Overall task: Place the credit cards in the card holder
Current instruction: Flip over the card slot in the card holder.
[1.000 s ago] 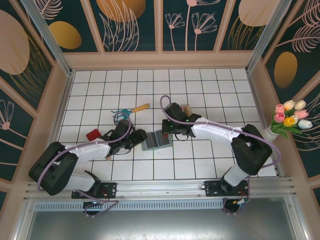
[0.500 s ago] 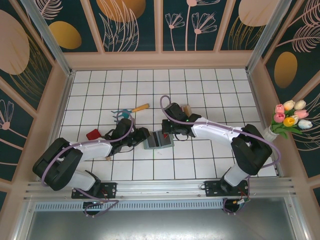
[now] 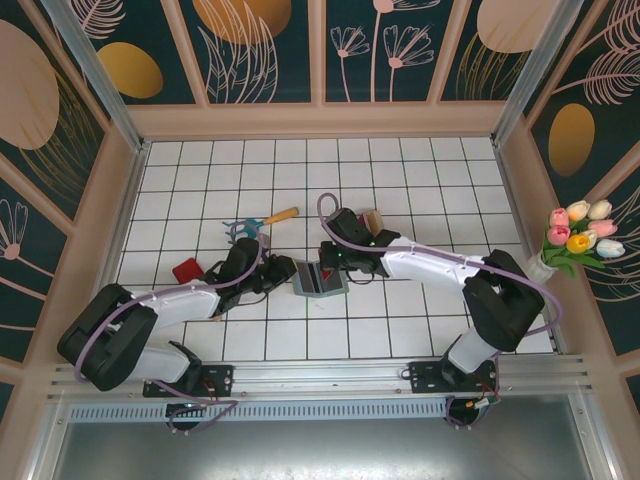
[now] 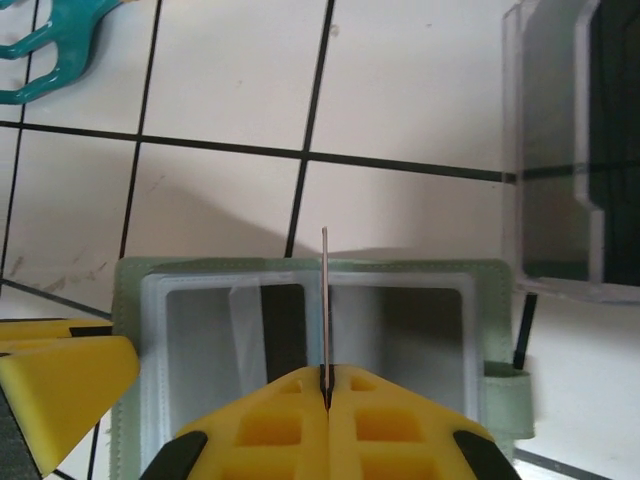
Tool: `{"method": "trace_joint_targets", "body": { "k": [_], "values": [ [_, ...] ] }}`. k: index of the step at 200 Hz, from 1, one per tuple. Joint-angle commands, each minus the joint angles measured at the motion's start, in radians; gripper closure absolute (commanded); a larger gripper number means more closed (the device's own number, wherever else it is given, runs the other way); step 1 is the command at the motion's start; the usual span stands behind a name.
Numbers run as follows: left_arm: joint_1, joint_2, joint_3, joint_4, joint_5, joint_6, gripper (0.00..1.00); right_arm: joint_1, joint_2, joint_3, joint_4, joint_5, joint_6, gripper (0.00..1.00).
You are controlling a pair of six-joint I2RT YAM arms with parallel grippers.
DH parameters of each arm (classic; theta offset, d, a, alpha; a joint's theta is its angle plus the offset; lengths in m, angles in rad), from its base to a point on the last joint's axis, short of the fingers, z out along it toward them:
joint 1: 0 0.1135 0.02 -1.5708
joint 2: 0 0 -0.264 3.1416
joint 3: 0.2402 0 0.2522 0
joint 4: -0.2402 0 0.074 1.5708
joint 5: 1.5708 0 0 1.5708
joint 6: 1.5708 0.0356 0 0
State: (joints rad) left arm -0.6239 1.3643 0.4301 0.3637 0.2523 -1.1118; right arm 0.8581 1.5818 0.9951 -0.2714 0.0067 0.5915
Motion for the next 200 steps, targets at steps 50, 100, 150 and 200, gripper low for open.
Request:
{"method": "trace_joint_targets", "body": {
  "k": [50, 100, 150, 200],
  "values": [
    [0.002, -0.027, -0.025, 0.058, 0.026, -0.001, 0.86, 0.041, -0.02, 0.059, 0.045, 0.013, 0.047, 0.99],
    [0.002, -0.028, -0.024, 0.07, 0.027, -0.009, 0.97, 0.072, -0.019, 0.081, 0.063, 0.023, 0.07, 0.99],
    [0.002, -0.025, -0.026, 0.081, 0.034, -0.021, 1.0, 0.131, 0.008, 0.102, 0.06, 0.156, 0.152, 0.99],
    [0.002, -0.022, -0.03, 0.093, 0.039, -0.028, 1.0, 0.16, 0.063, 0.136, 0.034, 0.191, 0.15, 0.99]
  ]
}}
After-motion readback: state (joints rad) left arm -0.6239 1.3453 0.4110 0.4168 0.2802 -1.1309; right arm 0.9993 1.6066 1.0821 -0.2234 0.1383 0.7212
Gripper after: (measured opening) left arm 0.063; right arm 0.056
